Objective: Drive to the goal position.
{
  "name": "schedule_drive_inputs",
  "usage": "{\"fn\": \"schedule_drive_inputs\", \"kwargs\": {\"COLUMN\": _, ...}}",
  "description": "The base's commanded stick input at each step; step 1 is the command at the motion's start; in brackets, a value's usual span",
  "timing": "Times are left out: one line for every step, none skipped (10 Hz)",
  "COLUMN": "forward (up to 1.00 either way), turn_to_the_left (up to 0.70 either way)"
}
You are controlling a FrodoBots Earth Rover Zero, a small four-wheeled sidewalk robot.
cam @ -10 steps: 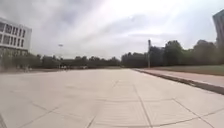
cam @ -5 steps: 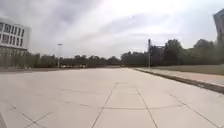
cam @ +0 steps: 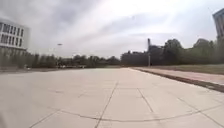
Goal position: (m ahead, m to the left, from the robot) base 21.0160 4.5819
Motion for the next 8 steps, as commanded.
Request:
{"fn": "schedule_drive_inputs", "kwargs": {"forward": 0.7, "turn_to_the_left": 0.0}}
{"fn": "schedule_drive_inputs", "kwargs": {"forward": 0.7, "turn_to_the_left": 0.0}}
{"fn": "schedule_drive_inputs", "kwargs": {"forward": 0.7, "turn_to_the_left": 0.0}}
{"fn": "schedule_drive_inputs", "kwargs": {"forward": 0.7, "turn_to_the_left": 0.0}}
{"fn": "schedule_drive_inputs", "kwargs": {"forward": 0.7, "turn_to_the_left": 0.0}}
{"fn": "schedule_drive_inputs", "kwargs": {"forward": 0.7, "turn_to_the_left": 0.0}}
{"fn": "schedule_drive_inputs", "kwargs": {"forward": 0.7, "turn_to_the_left": 0.0}}
{"fn": "schedule_drive_inputs", "kwargs": {"forward": 0.7, "turn_to_the_left": 0.0}}
